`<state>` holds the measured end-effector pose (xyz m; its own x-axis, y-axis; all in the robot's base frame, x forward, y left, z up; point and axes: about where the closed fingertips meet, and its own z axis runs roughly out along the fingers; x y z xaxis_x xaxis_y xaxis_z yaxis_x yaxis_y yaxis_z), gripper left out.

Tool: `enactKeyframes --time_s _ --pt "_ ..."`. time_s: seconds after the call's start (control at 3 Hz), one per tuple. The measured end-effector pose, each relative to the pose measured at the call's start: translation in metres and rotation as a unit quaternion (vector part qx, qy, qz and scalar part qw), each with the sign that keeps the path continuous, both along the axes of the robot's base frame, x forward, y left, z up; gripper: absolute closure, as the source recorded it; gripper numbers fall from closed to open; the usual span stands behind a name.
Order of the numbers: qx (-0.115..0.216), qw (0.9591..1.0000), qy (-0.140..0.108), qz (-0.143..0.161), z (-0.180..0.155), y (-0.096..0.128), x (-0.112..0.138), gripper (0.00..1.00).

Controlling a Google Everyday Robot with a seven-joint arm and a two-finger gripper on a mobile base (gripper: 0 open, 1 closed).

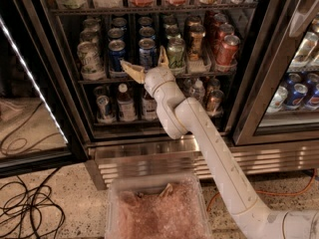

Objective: Pick pepsi can from middle shelf of fridge

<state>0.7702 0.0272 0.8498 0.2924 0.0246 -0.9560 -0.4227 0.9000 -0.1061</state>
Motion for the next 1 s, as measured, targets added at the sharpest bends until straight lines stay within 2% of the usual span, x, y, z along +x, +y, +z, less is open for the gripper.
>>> enactKeyframes --time_s 0.33,0.67,1.0 --pt "0.000 1.0000 0.000 0.000 0.0000 0.0001 0.0000 0.27" --pt "0.000 1.0000 0.000 0.000 0.0000 0.0001 0.0000 0.27" --pt "0.000 1.0000 0.000 0.000 0.0001 0.0001 0.0000 0.40"
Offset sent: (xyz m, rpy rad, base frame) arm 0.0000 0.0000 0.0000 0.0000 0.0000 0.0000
